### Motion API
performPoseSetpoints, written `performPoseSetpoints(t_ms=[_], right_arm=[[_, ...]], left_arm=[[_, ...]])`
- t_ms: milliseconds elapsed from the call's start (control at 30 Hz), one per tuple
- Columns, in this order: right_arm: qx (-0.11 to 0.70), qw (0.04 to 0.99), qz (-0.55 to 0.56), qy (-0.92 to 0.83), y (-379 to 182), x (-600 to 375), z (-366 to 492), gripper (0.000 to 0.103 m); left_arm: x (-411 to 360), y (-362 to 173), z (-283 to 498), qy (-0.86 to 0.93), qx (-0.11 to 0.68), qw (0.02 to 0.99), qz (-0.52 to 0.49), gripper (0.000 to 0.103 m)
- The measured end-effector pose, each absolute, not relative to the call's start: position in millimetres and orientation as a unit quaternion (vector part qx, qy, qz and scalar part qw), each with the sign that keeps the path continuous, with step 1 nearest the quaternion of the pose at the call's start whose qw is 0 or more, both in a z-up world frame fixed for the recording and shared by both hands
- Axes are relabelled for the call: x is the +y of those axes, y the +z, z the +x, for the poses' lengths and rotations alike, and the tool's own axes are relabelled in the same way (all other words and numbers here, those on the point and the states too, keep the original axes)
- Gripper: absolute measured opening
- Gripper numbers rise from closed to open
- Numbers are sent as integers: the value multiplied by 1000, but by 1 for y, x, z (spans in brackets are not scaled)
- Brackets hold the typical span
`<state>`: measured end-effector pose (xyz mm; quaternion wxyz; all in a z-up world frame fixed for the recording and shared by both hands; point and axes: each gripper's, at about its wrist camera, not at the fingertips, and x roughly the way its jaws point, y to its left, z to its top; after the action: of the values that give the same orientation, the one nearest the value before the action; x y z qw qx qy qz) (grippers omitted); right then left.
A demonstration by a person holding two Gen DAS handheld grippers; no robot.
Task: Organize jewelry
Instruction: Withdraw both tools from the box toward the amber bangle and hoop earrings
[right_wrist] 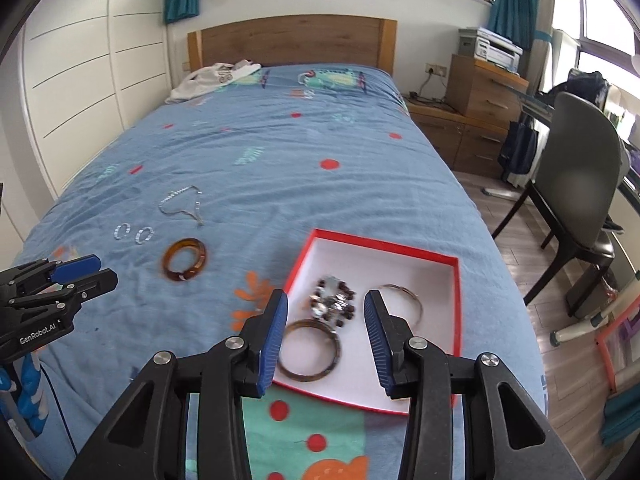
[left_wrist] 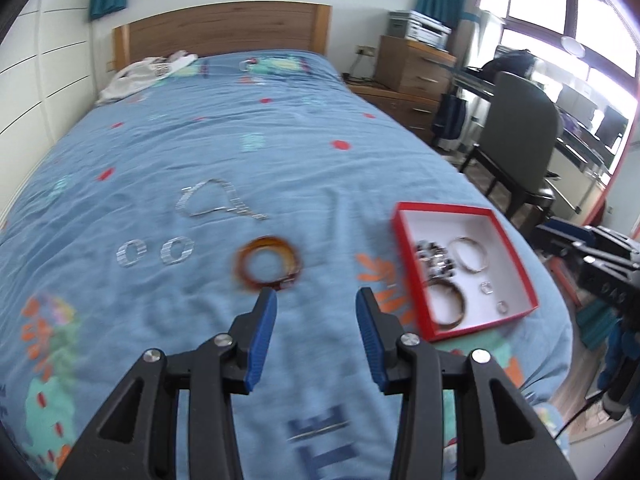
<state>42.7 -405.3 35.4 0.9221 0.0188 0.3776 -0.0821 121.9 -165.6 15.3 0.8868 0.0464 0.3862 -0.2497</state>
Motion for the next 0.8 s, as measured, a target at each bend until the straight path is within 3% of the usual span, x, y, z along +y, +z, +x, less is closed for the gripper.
performPoseSetpoints(t_ms=[433,800], right_arm=[[384,923,1,-16,26,-336,74,42],[414,910,16,19,-18,-322,124,42]], left_arm=[[-47,-6,149,-151,407,900,26,39],[-48,-38,192,-133,419,898,30,39]])
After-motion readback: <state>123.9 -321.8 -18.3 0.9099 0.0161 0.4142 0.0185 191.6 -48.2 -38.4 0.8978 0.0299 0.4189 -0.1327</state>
